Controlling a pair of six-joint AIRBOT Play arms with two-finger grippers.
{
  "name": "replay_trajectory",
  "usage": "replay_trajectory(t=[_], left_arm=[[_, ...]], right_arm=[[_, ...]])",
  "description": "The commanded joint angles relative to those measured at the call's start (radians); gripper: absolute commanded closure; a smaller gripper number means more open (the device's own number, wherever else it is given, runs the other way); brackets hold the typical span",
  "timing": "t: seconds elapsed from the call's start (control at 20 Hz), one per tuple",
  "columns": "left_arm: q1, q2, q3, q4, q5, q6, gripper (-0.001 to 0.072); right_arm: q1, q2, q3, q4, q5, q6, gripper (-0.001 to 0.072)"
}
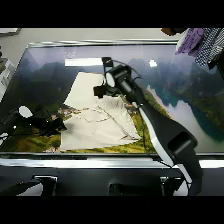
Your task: Fold the clothes and pants, and hang the long-sleeved shirts on hangers.
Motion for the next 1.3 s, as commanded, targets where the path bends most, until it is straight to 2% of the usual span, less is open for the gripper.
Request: replay_trajectory(t=[0.0,0.15,0.3,0.7,0.75,0.85,0.9,1.1,1.25], left_arm=[[0.000,-0.001,0.001,0.000,0.003,-0.019,0.0243],[0.000,-0.001,0.001,0.000,0.003,-0.019,0.0243],[0.000,-0.001,0.000,0.000,0.003,-0.019,0.0244],[0.000,-0.001,0.000,0.000,0.019,-0.019,0.0244],[0.000,-0.002,0.000,0.000,0.020,-0.019,0.0244],[0.000,-0.002,0.000,0.001,0.019,-0.018,0.0244],[0.000,-0.002,0.000,0.001,0.020,-0.018,0.0245],[0.000,-0.002,0.000,0.001,0.019,-0.015,0.0244],[0.000,-0.002,0.000,0.015,0.019,-0.015,0.0245]], right_arm=[[0.052,-0.081,0.029,-0.029,-0.033,0.022,0.0225],[0.074,-0.116,0.028,-0.153,-0.047,0.028,0.0225],[0.071,-0.133,0.019,-0.239,-0.095,0.097,0.0225],[0.071,-0.215,0.000,-0.240,-0.129,0.112,0.0235],[0.071,-0.216,0.000,-0.240,-0.127,0.120,0.0334],[0.071,-0.205,0.000,-0.241,-0.116,0.119,0.0617],[0.071,-0.196,0.000,-0.249,-0.104,0.117,0.0679],[0.063,-0.125,0.000,-0.333,-0.050,0.120,0.0683],[0.017,-0.067,0.000,-0.325,0.000,0.127,0.0684]])
